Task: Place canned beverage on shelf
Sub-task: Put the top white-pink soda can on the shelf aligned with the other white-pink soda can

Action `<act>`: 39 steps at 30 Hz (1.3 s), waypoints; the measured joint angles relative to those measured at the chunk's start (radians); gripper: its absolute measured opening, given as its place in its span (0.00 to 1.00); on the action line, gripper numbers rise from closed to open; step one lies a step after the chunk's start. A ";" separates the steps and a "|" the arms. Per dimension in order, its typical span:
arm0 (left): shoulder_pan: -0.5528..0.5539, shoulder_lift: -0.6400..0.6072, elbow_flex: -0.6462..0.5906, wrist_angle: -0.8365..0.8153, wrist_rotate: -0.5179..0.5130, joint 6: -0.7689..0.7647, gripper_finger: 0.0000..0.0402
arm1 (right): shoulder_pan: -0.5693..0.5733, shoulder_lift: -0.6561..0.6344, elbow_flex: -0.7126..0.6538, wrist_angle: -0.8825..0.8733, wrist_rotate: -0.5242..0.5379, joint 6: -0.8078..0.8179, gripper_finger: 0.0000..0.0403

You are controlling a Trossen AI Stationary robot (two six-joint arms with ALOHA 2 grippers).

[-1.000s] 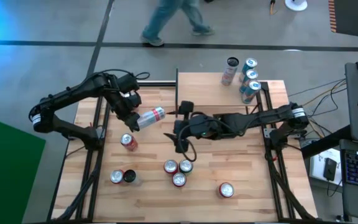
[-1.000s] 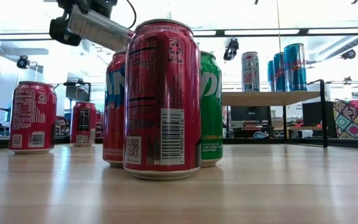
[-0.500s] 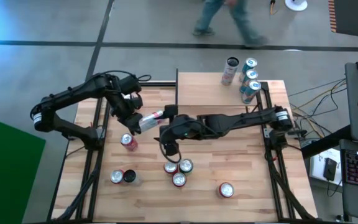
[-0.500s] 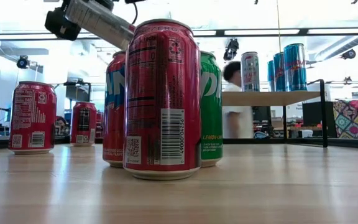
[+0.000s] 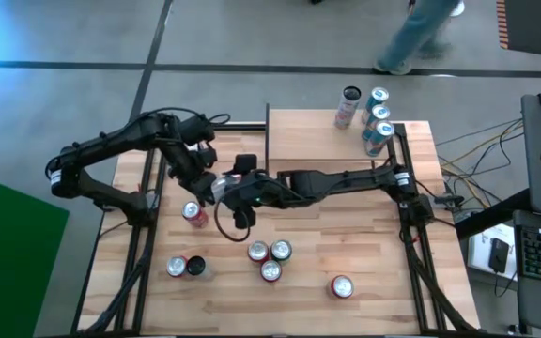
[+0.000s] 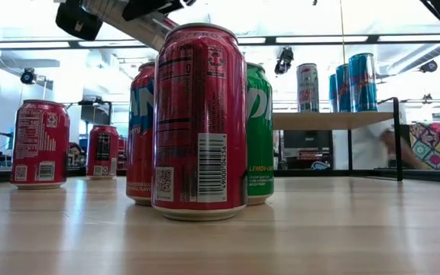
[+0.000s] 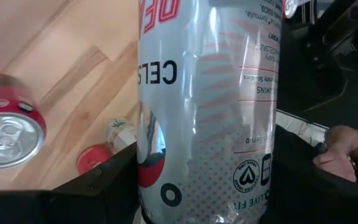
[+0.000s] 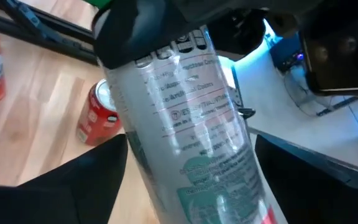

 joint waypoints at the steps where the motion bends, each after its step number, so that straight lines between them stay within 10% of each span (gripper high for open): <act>1: -0.006 0.000 0.000 0.004 0.001 -0.003 0.65 | 0.000 0.000 0.007 -0.012 -0.004 0.005 0.83; 17: -0.022 -0.008 0.185 0.082 -0.245 0.056 0.75 | -0.067 -0.053 0.004 -0.123 -0.157 0.217 0.61; 29: -0.027 -0.026 0.454 0.191 -0.426 0.251 0.89 | -0.176 -0.141 -0.013 -0.111 -0.596 0.319 0.58; 39: -0.135 -0.050 0.308 0.513 -0.434 0.425 0.89 | -0.246 -0.240 -0.085 -0.061 -1.120 0.352 0.58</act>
